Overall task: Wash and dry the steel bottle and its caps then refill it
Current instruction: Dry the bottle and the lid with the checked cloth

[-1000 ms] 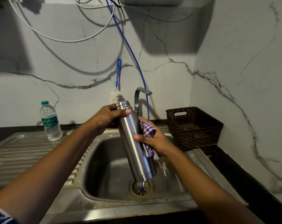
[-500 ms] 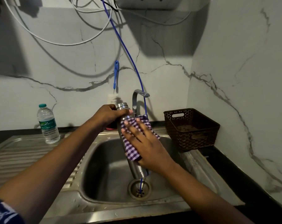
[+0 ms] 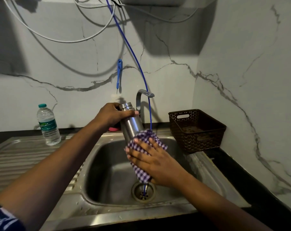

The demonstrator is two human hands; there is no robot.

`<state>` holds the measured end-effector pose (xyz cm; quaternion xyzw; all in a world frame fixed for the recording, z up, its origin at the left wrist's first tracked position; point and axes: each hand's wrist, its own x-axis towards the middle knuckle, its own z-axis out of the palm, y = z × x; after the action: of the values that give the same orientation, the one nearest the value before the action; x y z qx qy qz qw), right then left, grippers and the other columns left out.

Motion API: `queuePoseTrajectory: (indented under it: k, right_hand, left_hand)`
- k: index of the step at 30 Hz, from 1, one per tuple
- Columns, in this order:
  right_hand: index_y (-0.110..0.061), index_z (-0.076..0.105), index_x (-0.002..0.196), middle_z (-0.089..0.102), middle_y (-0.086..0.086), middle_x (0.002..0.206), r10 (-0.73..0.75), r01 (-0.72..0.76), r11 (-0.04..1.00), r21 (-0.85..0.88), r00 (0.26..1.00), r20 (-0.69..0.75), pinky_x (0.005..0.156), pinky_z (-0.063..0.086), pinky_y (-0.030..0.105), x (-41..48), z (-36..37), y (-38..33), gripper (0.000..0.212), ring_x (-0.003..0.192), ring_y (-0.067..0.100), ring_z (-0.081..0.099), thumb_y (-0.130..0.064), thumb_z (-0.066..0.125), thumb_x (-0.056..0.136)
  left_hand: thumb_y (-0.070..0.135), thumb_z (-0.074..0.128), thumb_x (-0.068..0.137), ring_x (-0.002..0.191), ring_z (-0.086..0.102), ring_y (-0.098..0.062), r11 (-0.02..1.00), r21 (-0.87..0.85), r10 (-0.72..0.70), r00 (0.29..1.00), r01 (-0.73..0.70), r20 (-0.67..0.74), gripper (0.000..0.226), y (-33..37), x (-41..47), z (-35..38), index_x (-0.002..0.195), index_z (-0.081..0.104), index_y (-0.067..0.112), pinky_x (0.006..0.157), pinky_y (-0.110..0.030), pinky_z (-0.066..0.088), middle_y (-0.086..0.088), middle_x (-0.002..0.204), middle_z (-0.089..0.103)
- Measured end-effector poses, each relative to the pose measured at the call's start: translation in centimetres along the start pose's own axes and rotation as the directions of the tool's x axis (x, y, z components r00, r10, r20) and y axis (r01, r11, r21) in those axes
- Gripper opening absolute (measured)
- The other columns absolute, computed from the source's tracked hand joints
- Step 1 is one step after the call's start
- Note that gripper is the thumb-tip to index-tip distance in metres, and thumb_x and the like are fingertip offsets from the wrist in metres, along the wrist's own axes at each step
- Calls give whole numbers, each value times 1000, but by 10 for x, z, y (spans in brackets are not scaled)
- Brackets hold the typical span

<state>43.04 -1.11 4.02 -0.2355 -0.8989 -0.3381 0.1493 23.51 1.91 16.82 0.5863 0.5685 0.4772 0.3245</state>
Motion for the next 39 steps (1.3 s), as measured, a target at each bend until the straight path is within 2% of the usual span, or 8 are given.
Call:
queuePoseTrajectory:
  k: [4, 7, 11, 14, 17, 26, 31, 39]
  right_hand:
    - [-24, 39, 141, 30, -3, 153, -98, 97, 995, -35, 995, -6, 115, 18, 54, -48, 18, -3, 66, 144, 25, 17, -38, 62, 81]
    - [-29, 22, 148, 7, -2, 158, 210, -181, 940, 291, 975, -72, 112, 11, 52, -33, 14, 1, 76, 146, 24, -1, -38, 59, 83]
    - [-36, 27, 146, 23, -4, 155, 624, -435, 80, 897, 724, 295, 111, 29, 38, 13, -4, 6, 78, 140, 15, 27, -49, 65, 80]
    - [-17, 57, 124, 61, 10, 126, 548, -305, -584, 753, 536, 642, 97, 47, 36, 22, 1, 10, 64, 113, 25, 58, -52, 62, 71]
    - [-3, 63, 116, 66, 20, 113, 413, -153, -839, 522, 445, 795, 95, 48, 43, 22, 13, 13, 64, 106, 33, 63, -53, 58, 77]
    - [2, 63, 101, 69, 25, 94, 206, -156, -943, 295, 423, 882, 86, 50, 47, 30, 17, -2, 48, 92, 37, 63, -44, 57, 88]
    - [-1, 64, 87, 70, 16, 70, 307, -45, -935, 352, 395, 866, 73, 50, 39, 39, 12, 1, 26, 72, 31, 65, -25, 54, 91]
    - [1, 58, 114, 66, 19, 102, 641, -124, -722, 681, 252, 725, 86, 53, 46, 119, 21, -48, 36, 93, 33, 65, -9, 69, 81]
  left_hand:
    - [37, 86, 62, 77, 71, -29, 1000, -18, -23, 999, 22, -44, 52, -4, -1, -7, 101, 64, 10, 62, -37, 59, -14, 92, 69]
    - [36, 84, 67, 76, 70, -31, 996, -89, -35, 995, 27, -98, 43, -1, -1, -14, 93, 64, 9, 56, -34, 58, -17, 91, 68]
    - [36, 83, 68, 79, 70, -30, 996, -79, 18, 988, -31, -153, 35, 1, 0, -23, 85, 64, 12, 70, -39, 60, -13, 90, 67]
    - [35, 84, 67, 76, 69, -30, 996, -81, 13, 982, -29, -189, 33, -5, 0, -30, 80, 63, 12, 73, -44, 60, -12, 83, 66]
    - [36, 85, 65, 74, 69, -30, 994, -105, -25, 977, 3, -213, 37, -13, -3, -35, 85, 65, 12, 63, -41, 60, -14, 89, 67]
    - [41, 87, 61, 90, 67, -24, 995, -22, 79, 925, -94, -371, 58, -25, -7, -62, 106, 63, 14, 73, -42, 60, -7, 99, 66]
    - [55, 85, 51, 85, 67, -19, 973, 183, 204, 882, -137, -425, 61, -25, -17, -87, 97, 66, 19, 72, -39, 59, 0, 89, 68]
    - [51, 83, 62, 86, 58, -15, 880, 472, 307, 827, -57, -471, 53, -23, -49, -157, 100, 61, 21, 73, -29, 43, 4, 92, 63]
